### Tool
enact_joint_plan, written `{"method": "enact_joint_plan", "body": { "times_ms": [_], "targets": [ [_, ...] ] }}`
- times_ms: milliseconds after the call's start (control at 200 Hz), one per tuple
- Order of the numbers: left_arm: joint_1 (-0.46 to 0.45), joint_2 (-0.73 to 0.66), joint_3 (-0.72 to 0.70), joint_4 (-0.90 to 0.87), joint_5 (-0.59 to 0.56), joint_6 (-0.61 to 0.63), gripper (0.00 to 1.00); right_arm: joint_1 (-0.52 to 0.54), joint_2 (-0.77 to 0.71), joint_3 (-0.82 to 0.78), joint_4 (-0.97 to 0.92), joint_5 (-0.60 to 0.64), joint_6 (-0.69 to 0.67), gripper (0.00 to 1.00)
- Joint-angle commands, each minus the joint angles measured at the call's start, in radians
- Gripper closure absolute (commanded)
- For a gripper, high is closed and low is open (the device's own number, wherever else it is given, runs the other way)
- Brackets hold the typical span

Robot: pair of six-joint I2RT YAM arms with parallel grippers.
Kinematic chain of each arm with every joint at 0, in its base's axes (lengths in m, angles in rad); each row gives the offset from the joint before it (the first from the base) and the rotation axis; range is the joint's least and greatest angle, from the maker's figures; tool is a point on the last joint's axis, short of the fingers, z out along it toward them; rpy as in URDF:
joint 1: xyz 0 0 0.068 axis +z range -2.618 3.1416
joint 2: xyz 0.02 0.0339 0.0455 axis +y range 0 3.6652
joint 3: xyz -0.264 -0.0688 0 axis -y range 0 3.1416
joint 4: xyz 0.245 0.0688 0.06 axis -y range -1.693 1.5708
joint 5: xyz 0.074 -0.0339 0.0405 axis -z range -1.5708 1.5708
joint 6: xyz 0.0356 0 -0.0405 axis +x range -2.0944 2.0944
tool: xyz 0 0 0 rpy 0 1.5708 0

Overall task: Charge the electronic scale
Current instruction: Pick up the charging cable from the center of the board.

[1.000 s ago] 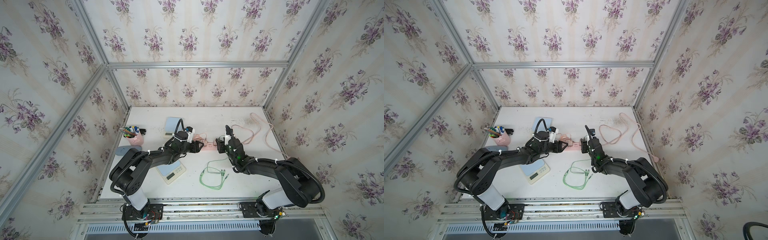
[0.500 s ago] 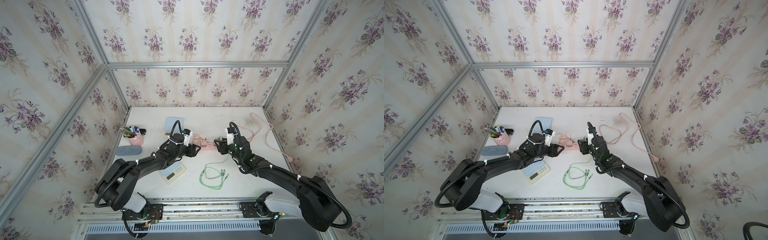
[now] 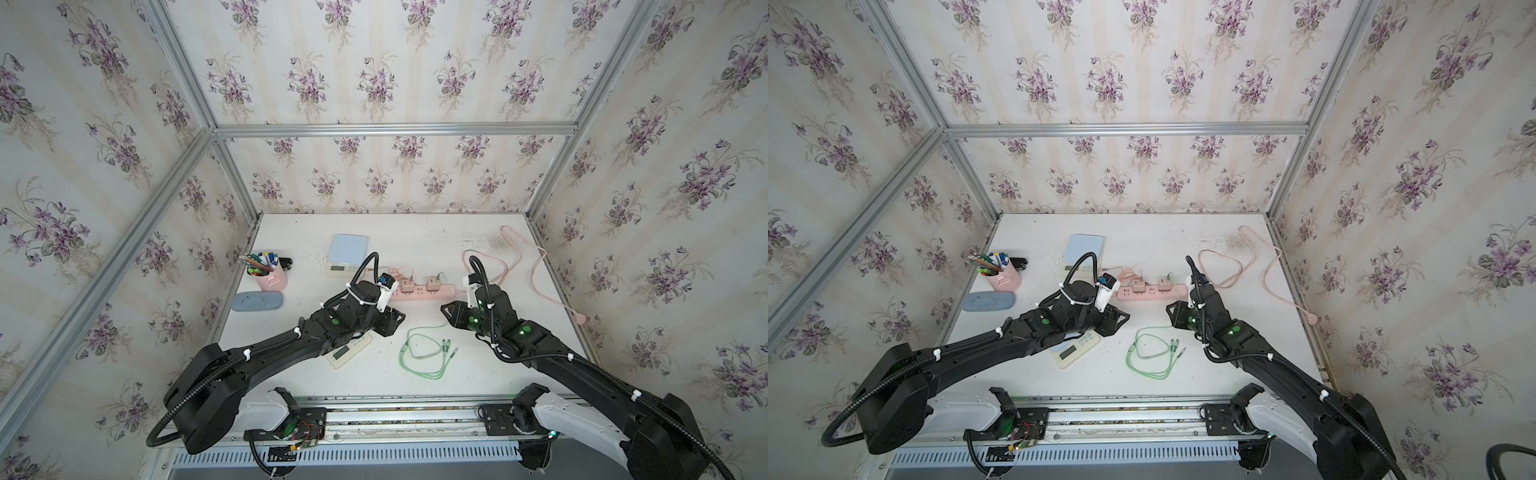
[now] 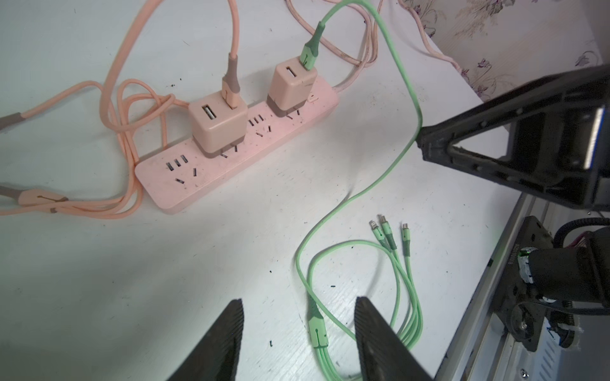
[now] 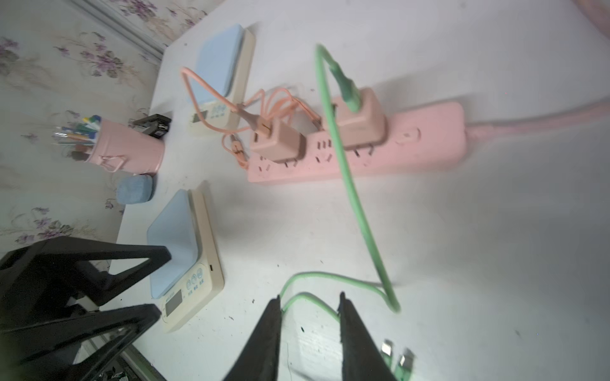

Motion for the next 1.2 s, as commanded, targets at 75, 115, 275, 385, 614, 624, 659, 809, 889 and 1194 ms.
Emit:
{"method": "enact_joint_plan", "body": {
  "times_ms": [75, 115, 275, 385, 614, 624, 659, 809, 889, 1194],
  "targets": [
    [-0.025, 0.037, 0.018, -0.034, -0.043, 0.014, 0.44, 0.078, 0.015, -0.028, -0.188, 0.062, 0.182, 0.83],
    [-0.027, 0.044, 0.019, -0.034, -0.042, 0.014, 0.44, 0.090, 0.043, -0.027, -0.190, 0.066, 0.189, 0.81],
    [-0.030, 0.060, 0.019, -0.034, -0.033, 0.014, 0.44, 0.110, 0.169, 0.000, -0.210, 0.091, 0.206, 0.77],
    [-0.032, 0.058, 0.014, -0.034, -0.035, 0.014, 0.44, 0.111, 0.207, 0.002, -0.188, 0.087, 0.202, 0.78],
    [-0.033, 0.067, 0.008, -0.034, -0.036, 0.014, 0.44, 0.126, 0.251, 0.024, -0.195, 0.096, 0.199, 0.75],
    [-0.033, 0.068, 0.009, -0.034, -0.037, 0.015, 0.44, 0.128, 0.252, 0.025, -0.199, 0.099, 0.201, 0.75],
    [-0.034, 0.071, 0.009, -0.034, -0.037, 0.013, 0.44, 0.131, 0.259, 0.030, -0.212, 0.112, 0.201, 0.75],
    [-0.032, 0.082, 0.016, -0.032, -0.033, 0.011, 0.44, 0.163, 0.318, 0.065, -0.266, 0.163, 0.198, 0.75],
    [-0.032, 0.083, 0.018, -0.030, -0.033, 0.010, 0.44, 0.178, 0.350, 0.076, -0.266, 0.168, 0.196, 0.74],
    [-0.033, 0.070, 0.006, -0.030, -0.036, 0.011, 0.44, 0.206, 0.475, 0.110, -0.328, 0.219, 0.186, 0.79]
  ]
}}
